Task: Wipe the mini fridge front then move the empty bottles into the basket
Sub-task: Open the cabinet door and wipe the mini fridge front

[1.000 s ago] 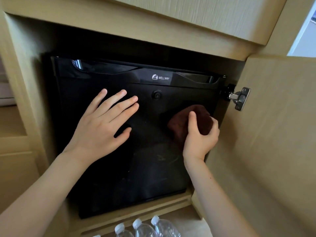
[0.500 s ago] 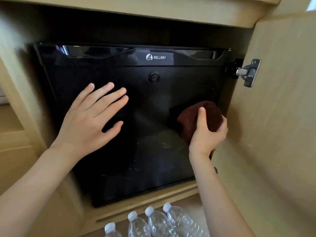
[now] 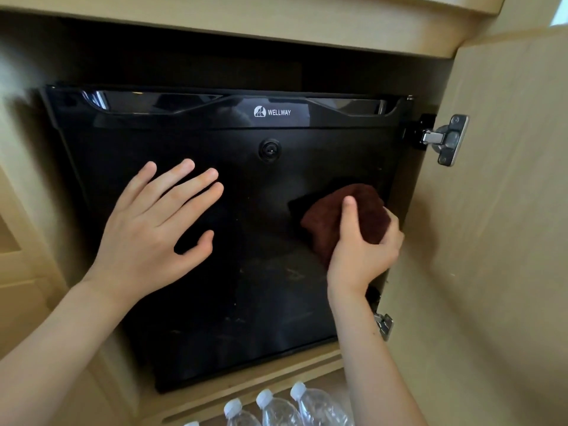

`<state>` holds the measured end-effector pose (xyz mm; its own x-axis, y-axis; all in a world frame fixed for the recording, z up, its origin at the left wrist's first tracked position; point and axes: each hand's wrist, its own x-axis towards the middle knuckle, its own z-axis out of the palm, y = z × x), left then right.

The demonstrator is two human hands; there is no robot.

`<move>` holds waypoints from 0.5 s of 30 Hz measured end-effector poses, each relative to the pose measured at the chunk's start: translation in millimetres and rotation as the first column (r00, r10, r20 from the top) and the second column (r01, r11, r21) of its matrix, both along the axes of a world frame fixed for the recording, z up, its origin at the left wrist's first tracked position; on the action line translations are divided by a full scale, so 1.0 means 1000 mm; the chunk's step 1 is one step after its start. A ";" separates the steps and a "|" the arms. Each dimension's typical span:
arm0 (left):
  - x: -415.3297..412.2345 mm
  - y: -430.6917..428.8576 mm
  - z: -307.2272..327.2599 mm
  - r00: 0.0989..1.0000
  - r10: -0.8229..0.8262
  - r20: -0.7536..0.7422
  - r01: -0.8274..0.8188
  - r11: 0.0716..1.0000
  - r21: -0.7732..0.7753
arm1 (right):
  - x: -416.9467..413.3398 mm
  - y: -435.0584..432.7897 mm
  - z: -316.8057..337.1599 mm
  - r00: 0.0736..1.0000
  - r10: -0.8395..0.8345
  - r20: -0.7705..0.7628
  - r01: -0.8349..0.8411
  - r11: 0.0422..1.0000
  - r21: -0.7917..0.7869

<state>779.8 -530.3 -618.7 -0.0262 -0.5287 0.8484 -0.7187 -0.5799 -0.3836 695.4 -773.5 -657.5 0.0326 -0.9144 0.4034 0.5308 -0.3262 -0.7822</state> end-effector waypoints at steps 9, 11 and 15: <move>0.007 -0.001 -0.004 0.999 -0.047 -0.002 0.047 0.999 -0.021 | 0.005 0.059 0.002 0.993 0.032 -0.112 -0.069 0.934 -0.349; 0.009 0.000 -0.005 0.999 -0.045 0.009 0.046 0.999 -0.017 | 0.004 0.061 0.004 0.986 0.017 -0.168 -0.091 0.889 -0.449; 0.014 0.002 -0.005 0.998 -0.055 0.019 0.055 0.998 0.009 | 0.001 0.027 0.028 0.987 0.006 -0.163 -0.088 0.862 -0.500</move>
<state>794.0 -528.1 -623.9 -0.0718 -0.5335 0.8428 -0.7417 -0.5364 -0.4027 696.4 -746.0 -629.1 0.1679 -0.5830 0.7949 0.4452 -0.6746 -0.5888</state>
